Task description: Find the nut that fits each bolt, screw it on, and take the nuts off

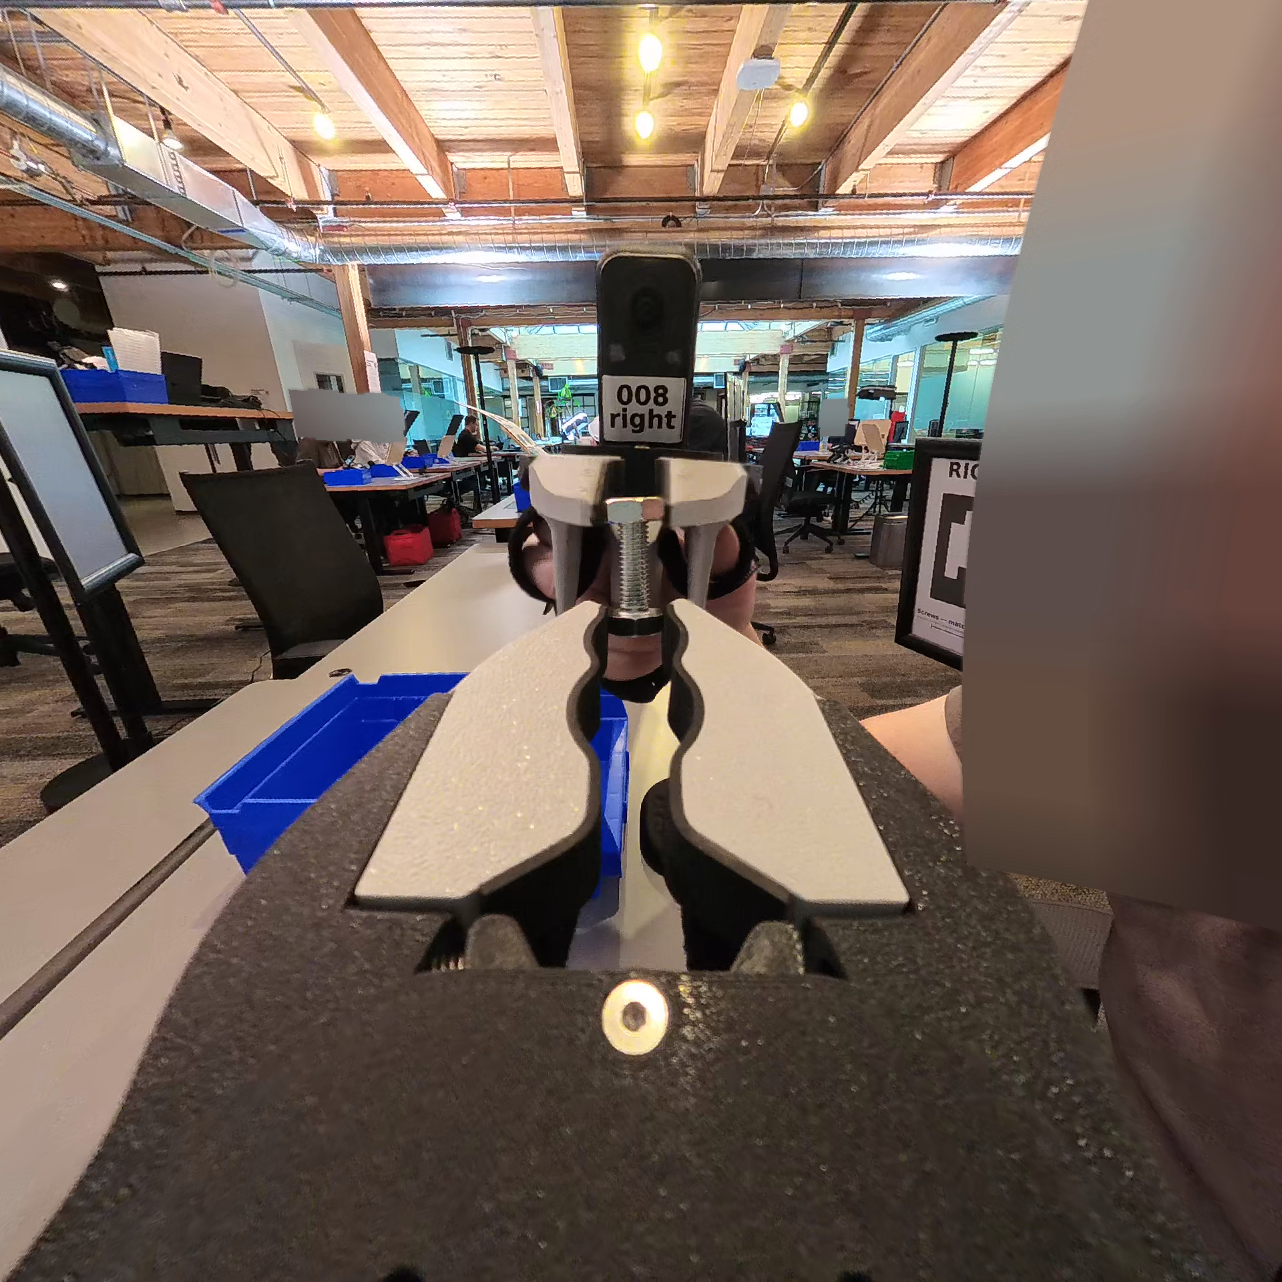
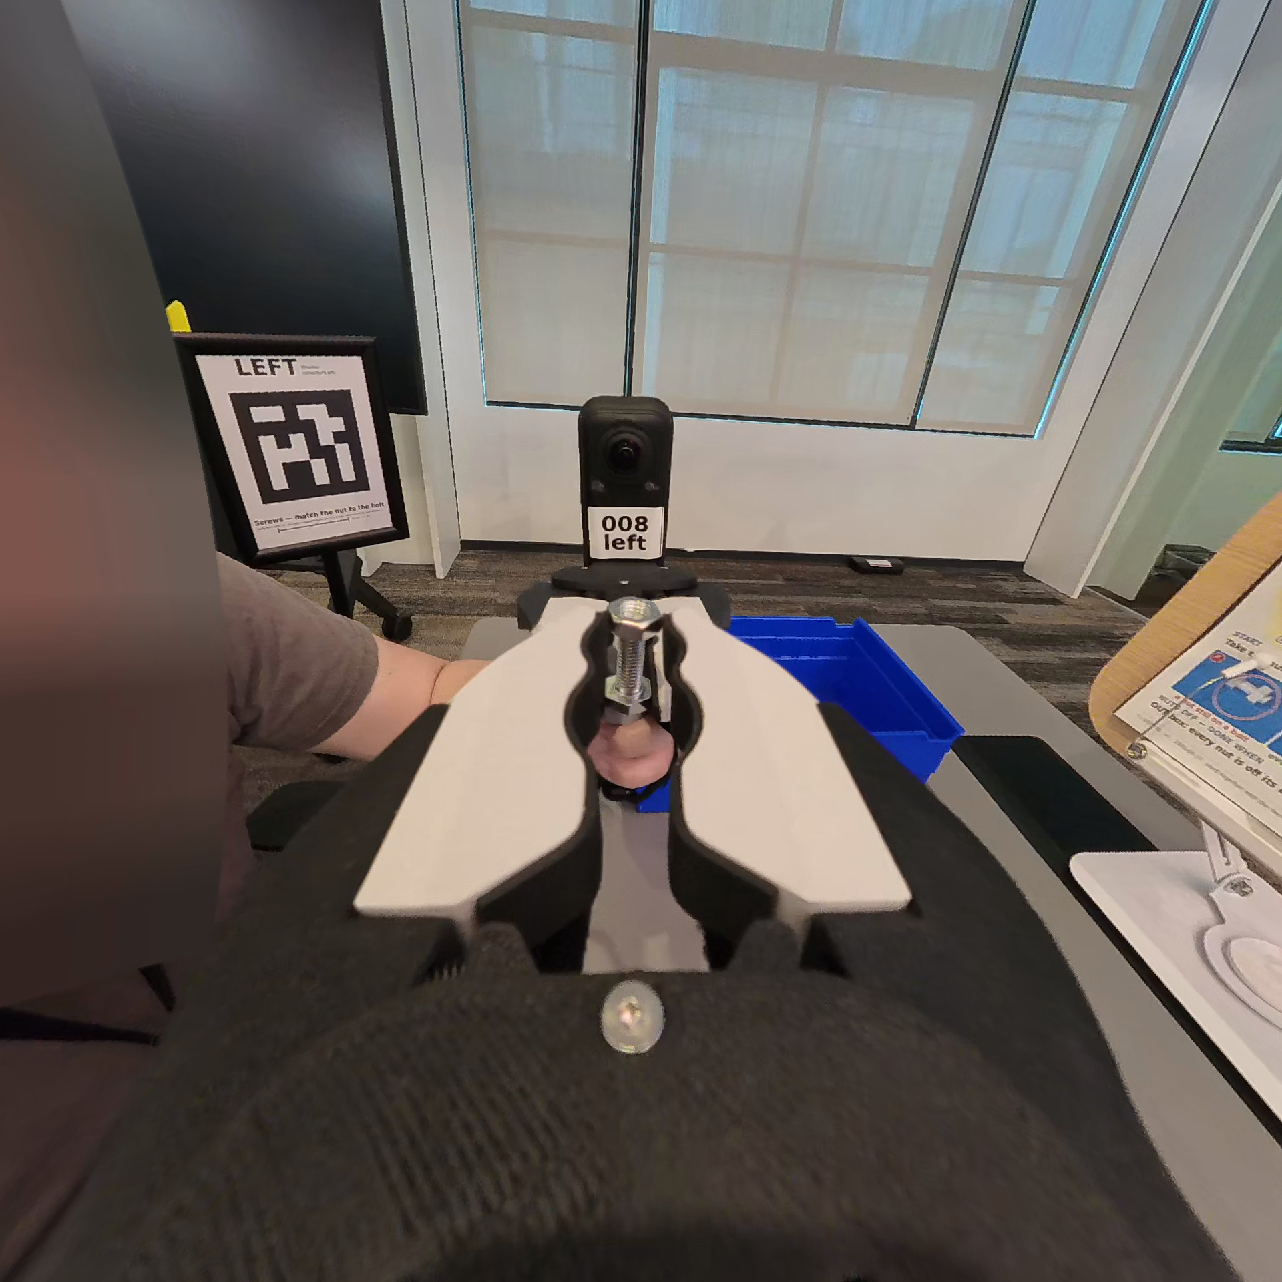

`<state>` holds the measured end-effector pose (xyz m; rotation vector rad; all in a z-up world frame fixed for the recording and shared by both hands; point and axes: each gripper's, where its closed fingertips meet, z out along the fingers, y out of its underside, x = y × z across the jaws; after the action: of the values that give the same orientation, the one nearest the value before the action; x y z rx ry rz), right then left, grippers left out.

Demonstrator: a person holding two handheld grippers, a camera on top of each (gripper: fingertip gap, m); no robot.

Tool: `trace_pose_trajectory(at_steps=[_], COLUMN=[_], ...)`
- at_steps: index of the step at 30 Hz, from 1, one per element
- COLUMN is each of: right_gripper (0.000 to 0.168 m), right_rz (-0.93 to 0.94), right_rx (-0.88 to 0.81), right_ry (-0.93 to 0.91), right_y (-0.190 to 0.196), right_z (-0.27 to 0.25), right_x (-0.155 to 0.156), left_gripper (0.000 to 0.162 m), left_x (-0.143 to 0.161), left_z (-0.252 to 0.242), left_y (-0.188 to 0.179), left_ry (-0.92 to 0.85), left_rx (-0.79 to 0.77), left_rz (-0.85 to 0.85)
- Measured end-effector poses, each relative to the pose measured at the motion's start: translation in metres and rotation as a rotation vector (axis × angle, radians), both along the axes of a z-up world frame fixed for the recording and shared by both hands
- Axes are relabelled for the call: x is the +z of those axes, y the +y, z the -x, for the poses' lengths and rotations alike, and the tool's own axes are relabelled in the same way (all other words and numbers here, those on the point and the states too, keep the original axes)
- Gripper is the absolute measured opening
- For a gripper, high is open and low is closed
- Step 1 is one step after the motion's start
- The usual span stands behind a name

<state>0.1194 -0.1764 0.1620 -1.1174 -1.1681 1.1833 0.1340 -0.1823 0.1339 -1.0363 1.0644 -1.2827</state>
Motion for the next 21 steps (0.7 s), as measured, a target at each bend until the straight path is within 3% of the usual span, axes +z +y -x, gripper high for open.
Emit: trace_pose_trajectory(at_steps=[9,11,21], right_gripper=[0.015,0.023,0.019], right_rz=[-0.005,0.017,0.035], right_rx=[0.001,0.008,0.020], right_ry=[0.011,0.023,0.037], right_y=[0.0004,0.0011,0.0042], right_z=[-0.0001,0.0002,-0.0061], right_x=[0.0007,0.0016,0.0037], left_gripper=[0.014,0.014,0.014], left_x=[0.0003,0.0008,0.0018], left_z=[0.0005,0.0008,0.0023], left_y=[0.0003,0.0002,0.0012], left_ry=[0.000,-0.002,-0.006], left_rx=[-0.001,-0.002,0.000], left_rz=[0.002,0.003,0.004])
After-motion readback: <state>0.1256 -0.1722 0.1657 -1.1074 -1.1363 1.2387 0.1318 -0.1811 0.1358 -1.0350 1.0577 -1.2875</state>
